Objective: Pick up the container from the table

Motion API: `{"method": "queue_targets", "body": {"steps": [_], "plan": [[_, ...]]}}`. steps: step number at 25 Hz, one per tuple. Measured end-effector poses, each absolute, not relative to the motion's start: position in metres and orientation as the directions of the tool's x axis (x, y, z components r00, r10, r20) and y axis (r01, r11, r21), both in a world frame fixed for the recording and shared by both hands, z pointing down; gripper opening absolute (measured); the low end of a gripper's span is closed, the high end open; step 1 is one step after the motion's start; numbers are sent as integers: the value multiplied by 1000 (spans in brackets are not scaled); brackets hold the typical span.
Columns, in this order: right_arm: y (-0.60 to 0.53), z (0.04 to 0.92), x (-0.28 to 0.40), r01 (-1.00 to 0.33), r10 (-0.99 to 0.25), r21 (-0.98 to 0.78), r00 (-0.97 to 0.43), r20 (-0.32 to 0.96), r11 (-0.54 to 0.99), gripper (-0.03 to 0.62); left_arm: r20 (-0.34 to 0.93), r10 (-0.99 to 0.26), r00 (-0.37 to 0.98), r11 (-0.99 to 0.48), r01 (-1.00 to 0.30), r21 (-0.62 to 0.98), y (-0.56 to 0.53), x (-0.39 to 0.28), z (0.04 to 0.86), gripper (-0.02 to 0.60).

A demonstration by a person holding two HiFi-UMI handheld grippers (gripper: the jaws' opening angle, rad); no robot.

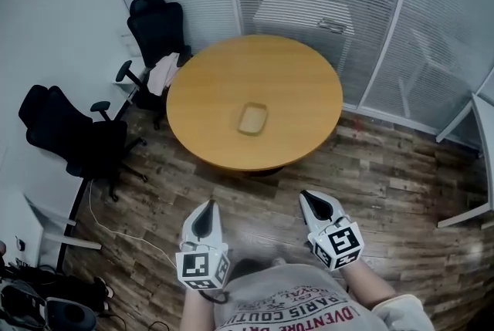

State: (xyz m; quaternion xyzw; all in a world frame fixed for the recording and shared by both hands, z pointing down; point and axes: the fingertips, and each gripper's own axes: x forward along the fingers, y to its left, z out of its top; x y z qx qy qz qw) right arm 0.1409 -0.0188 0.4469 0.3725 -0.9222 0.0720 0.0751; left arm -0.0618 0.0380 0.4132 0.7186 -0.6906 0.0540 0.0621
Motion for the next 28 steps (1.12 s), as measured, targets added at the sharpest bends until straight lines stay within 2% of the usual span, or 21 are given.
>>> {"method": "queue_targets", "body": {"steps": [10,15,25,28], "plan": [[-99,463,112,-750,-724,-46,-652,225,660,3,120,-987,109,-107,-994,22,-57,-97,411,6],[-153,462,78,-794,-767,-52,-599,231,605,3,98,-974,203,-202,-979,19,-118,-122,408,6],[-279,468,-17,-877,-833,-51,-470,291,477,3,153,-934,323,-319,-947,51,-272,-238,426,6],[-308,484,-37,-899,-838,-78,-431,335,431,3,192,-917,351,-341,-936,81,-306,-254,444,6]]}}
